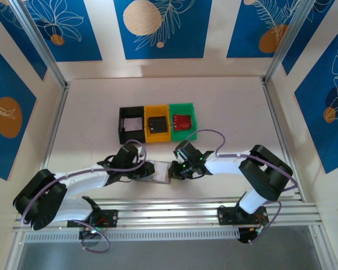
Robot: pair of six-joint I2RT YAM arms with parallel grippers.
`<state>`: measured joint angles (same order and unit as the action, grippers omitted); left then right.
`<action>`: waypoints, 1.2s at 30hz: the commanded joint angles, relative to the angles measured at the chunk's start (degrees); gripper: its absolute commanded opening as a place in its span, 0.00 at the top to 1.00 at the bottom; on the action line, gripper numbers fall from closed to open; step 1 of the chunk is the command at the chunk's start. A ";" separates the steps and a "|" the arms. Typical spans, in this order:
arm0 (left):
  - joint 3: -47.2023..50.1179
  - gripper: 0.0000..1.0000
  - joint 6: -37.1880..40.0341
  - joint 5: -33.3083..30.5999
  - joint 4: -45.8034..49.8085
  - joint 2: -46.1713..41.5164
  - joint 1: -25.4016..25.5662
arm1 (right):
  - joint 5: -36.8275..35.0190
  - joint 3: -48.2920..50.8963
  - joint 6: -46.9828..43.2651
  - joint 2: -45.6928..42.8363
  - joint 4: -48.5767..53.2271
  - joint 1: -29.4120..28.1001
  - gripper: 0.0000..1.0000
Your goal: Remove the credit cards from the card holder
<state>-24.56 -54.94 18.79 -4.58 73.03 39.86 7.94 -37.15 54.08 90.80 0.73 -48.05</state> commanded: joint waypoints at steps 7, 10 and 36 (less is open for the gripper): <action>-0.97 0.58 1.24 -0.80 0.08 2.96 -0.58 | -0.64 0.35 -0.43 2.39 3.39 -0.59 0.91; -1.50 0.57 1.40 -0.37 -0.69 3.87 -0.57 | -0.56 0.33 -0.35 2.67 3.12 -0.72 0.92; -9.21 0.56 18.92 2.77 12.45 -0.35 -0.57 | 0.32 0.87 -0.77 3.68 1.51 -1.08 0.91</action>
<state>-31.68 -41.21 20.58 2.98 73.56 39.86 9.04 -37.30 54.13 91.85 -0.89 -48.14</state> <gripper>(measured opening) 0.443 0.086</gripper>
